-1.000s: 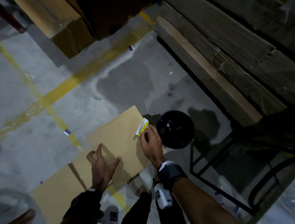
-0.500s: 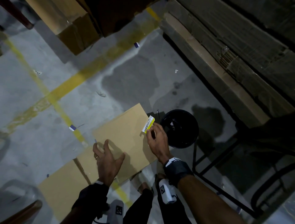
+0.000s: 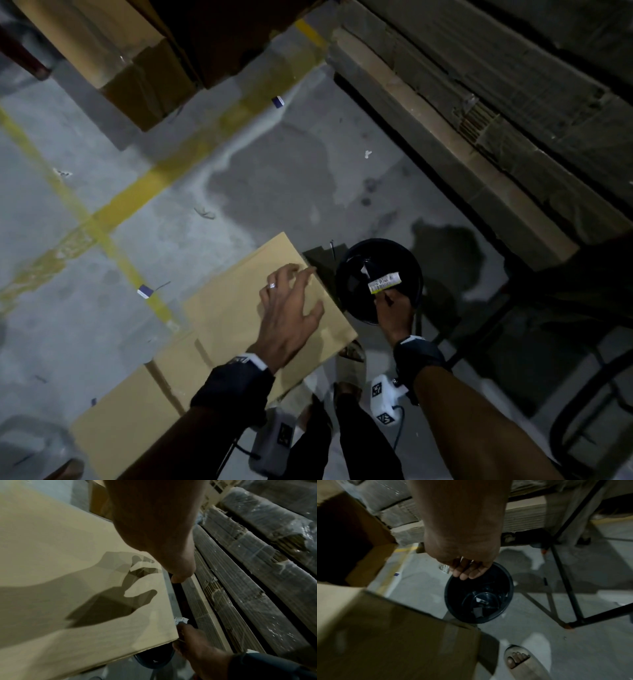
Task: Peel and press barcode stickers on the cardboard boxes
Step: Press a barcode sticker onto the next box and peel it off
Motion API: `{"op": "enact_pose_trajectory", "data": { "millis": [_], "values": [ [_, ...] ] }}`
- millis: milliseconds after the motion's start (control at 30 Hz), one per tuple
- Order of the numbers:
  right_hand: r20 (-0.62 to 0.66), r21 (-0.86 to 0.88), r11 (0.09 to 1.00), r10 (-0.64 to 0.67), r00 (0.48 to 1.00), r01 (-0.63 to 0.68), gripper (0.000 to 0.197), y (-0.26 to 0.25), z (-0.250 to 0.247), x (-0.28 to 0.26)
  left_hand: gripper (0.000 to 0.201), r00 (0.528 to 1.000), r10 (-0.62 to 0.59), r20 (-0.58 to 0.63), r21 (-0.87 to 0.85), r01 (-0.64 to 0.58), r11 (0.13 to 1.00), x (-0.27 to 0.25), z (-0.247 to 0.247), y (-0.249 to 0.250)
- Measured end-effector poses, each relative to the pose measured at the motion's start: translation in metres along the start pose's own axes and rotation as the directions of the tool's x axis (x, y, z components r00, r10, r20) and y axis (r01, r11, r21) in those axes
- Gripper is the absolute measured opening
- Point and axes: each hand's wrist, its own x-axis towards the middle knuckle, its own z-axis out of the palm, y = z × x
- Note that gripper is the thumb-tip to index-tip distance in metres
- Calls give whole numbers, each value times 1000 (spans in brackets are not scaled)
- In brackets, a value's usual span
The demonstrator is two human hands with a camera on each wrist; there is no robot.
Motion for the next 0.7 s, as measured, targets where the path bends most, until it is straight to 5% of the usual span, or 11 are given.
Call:
{"op": "enact_pose_trajectory", "data": {
  "millis": [100,300,700],
  "values": [
    [33,-39,997,65,997,-64,48,32,-1,21,57,996,57,66,48,-60,997,20,14,12],
    [112,-53,997,56,992,-51,23,60,-5,49,51,991,106,86,108,-115,988,37,28,14],
    [101,-106,982,-143,985,153,56,44,-7,59,48,983,113,142,200,-140,970,49,35,14]
  ]
}}
